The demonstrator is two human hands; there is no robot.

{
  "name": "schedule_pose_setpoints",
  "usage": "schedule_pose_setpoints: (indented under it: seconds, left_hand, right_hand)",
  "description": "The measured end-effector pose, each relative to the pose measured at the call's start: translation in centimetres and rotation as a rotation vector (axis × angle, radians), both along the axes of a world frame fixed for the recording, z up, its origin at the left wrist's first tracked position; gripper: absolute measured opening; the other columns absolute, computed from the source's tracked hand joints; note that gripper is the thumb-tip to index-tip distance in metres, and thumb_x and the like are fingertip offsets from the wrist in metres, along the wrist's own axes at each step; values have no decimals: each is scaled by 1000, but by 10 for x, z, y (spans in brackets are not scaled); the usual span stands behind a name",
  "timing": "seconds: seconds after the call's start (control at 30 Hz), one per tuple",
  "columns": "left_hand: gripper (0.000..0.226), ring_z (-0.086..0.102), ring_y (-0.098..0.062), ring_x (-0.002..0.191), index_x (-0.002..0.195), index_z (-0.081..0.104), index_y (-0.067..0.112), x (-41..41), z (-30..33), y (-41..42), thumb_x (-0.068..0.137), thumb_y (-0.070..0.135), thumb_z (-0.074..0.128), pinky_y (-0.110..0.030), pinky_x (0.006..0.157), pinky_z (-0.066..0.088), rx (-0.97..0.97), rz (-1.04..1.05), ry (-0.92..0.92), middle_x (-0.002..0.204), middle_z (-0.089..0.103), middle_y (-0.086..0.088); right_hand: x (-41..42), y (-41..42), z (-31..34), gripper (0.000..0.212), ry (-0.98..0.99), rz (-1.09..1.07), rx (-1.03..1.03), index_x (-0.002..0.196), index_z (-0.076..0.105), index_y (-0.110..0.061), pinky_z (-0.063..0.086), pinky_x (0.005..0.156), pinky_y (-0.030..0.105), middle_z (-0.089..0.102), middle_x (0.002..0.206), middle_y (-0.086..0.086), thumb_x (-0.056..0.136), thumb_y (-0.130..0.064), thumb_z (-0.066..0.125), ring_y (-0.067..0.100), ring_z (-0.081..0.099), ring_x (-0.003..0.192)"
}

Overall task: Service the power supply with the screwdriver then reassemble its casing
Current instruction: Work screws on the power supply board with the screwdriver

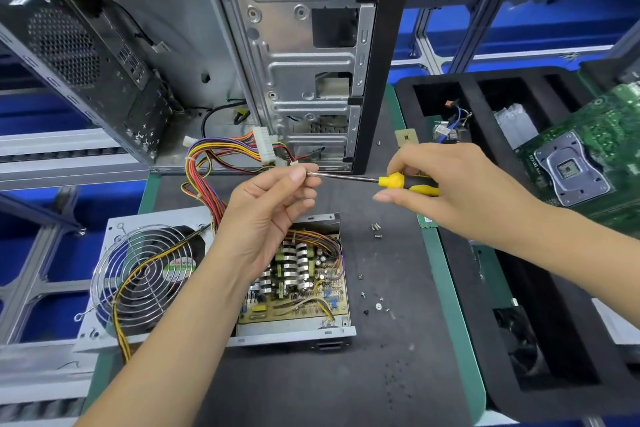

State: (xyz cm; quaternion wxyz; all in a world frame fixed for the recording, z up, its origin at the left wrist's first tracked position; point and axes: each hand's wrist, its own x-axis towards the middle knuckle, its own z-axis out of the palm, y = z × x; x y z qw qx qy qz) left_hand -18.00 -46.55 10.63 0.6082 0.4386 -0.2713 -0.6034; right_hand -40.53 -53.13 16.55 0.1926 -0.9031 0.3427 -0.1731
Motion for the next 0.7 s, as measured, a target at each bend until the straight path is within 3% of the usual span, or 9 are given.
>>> schedule_pose_setpoints:
  seconds: [0.13,0.27,0.37,0.43,0.57,0.7]
  left_hand:
    - [18,65,-6,68,87,79,10,-4,0,0,82,13,62,-15,64,54,-33,68,-11,80,73,-2]
    - [18,65,-7,71,88,78,8,-8,0,0,83,13,62,-16,66,55,-64,99,5,82,72,-3]
    - [18,65,-8,72,91,77,8,-9,1,-1,85,13,61,-16,68,55,-92,92,4,84,72,-4]
    - [19,65,-7,73,92,78,10,-9,3,-2,86,14,60,-16,69,55,-109,91,9,83,71,-3]
    - [20,64,-6,72,89,78,13,-14,8,-6,87,16,58,-15,69,54,-139,129,54,79,70,0]
    - [20,65,-6,73,89,78,15,-16,9,-10,87,18,58,-16,71,54,-173,151,37,79,70,1]
  right_hand:
    - [2,4,-1,24,-106,-65,204,82,63,-20,37,56,11,56,62,-12,79,-44,65,6,52,59]
    - [3,4,3,16,-142,-92,406,78,65,-21,35,53,8,56,63,-8,80,-37,69,2,46,48]
    - [-1,-1,8,12,-231,-81,704,84,68,-18,31,43,14,58,72,-6,78,-26,73,7,40,46]
    - [-3,-4,9,20,-284,-85,859,93,66,-13,28,40,19,58,78,-2,76,-16,75,14,39,48]
    - [0,-6,10,24,-412,-90,918,88,66,-2,29,37,18,62,73,11,72,-18,75,13,44,48]
    - [0,-7,11,18,-393,-90,857,88,72,-10,32,39,18,71,80,10,84,-27,67,11,47,48]
